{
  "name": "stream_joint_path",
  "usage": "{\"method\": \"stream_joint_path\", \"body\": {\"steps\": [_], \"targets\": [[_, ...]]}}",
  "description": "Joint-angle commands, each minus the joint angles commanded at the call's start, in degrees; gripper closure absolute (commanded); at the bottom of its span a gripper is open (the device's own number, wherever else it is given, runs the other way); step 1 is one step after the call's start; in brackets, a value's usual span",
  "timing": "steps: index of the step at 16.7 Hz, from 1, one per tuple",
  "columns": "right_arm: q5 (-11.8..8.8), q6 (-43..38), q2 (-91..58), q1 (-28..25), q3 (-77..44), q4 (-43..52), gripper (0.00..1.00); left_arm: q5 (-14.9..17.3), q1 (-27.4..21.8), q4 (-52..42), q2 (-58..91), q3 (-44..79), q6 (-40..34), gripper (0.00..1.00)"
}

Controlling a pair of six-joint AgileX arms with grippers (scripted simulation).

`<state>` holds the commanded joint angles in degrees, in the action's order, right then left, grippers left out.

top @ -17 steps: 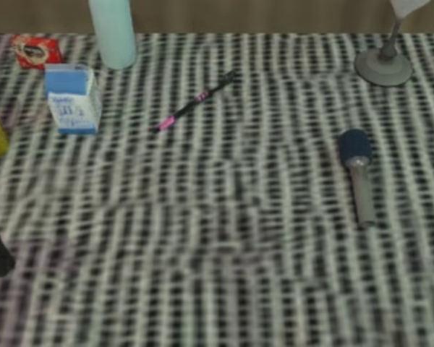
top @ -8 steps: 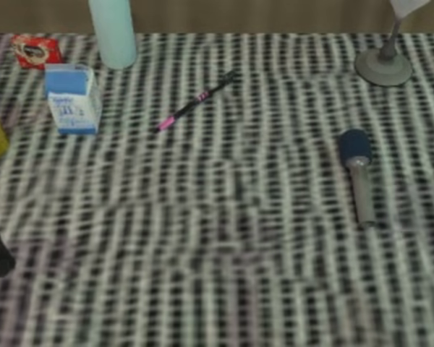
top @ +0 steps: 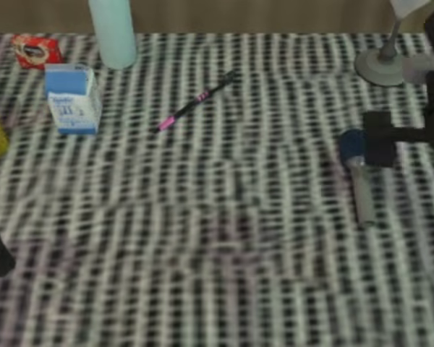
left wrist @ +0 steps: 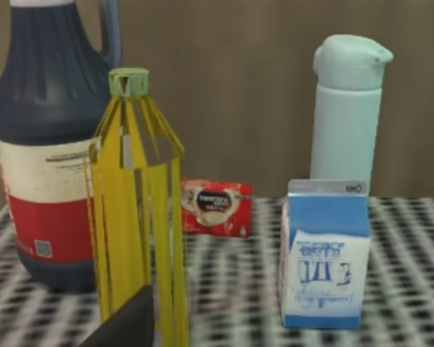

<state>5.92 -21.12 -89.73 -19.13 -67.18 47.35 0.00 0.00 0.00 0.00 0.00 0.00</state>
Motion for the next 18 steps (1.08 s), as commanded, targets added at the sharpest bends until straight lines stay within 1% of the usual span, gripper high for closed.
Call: {"method": "stream_joint_path", "body": {"steps": [4,8,14,16,18], "targets": [[1.0,-3.2,-15.6,-3.4,-11.3,7.7,0.00,0.0,0.0,0.0,0.0,0.0,0.0,0.00],[1.5,-4.7,-22.7,-5.0,-16.7,11.2,0.00,0.0,0.0,0.0,0.0,0.0,0.0,0.00],[1.4,-4.7,-23.0,-4.8,-16.6,11.1,0.00,0.0,0.0,0.0,0.0,0.0,0.0,0.00],[1.5,-4.4,-24.1,-4.6,-15.5,9.0,0.00,0.0,0.0,0.0,0.0,0.0,0.0,0.00],[1.5,-4.0,-26.2,-4.3,-13.6,4.9,0.00,0.0,0.0,0.0,0.0,0.0,0.0,0.00]]}}
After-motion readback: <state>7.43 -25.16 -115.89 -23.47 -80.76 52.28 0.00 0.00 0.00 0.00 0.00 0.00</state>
